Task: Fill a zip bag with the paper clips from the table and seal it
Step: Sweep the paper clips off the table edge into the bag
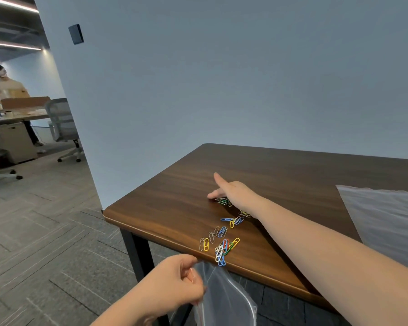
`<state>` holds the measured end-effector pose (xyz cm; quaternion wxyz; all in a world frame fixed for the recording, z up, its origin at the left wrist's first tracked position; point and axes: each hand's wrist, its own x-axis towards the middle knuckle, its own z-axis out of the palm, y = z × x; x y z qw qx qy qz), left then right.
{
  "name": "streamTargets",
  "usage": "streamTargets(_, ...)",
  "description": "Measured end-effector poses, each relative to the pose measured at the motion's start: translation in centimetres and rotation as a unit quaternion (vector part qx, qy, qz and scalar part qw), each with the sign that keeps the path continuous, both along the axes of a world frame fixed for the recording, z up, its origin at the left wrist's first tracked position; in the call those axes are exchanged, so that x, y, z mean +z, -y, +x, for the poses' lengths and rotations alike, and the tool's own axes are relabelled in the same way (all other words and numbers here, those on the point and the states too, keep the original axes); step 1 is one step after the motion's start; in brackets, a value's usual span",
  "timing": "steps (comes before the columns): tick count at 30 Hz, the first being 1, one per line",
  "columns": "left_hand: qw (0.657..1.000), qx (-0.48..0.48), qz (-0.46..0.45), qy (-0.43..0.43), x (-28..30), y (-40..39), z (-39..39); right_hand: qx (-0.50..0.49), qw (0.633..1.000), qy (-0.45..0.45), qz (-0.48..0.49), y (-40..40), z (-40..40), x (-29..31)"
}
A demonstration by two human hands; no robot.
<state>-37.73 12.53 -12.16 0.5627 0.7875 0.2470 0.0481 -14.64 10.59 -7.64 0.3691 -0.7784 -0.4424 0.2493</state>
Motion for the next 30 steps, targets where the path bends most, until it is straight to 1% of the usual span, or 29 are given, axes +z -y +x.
streamTargets(5, 1.0, 0.008, -0.023, -0.003, 0.3, 0.3, 0.0, 0.037, 0.999, -0.006, 0.013, 1.9, -2.0, 0.3)
streamTargets(9, 1.0, 0.011, -0.025, -0.001, 0.3, 0.5, -0.1, 0.062, 0.998, -0.004, 0.01, 3.9, -3.9, 0.4)
streamTargets(14, 1.0, 0.015, -0.023, 0.013, 0.2, 0.6, -0.1, 0.072, 0.997, -0.017, 0.031, 5.6, -5.7, 0.1)
streamTargets(18, 1.0, 0.014, -0.005, 0.012, 0.1, 0.5, -0.1, 0.056, 0.997, -0.015, 0.043, 6.2, -6.6, -0.3)
streamTargets(24, 1.0, 0.023, 0.0, 0.008, 0.1, 0.6, -0.2, 0.038, 0.998, -0.009, 0.053, 7.0, -7.8, -0.4)
streamTargets(30, 1.0, 0.024, 0.004, 0.015, 0.0, 0.6, -0.2, -0.021, 0.996, 0.0, 0.085, 7.6, -9.5, -1.1)
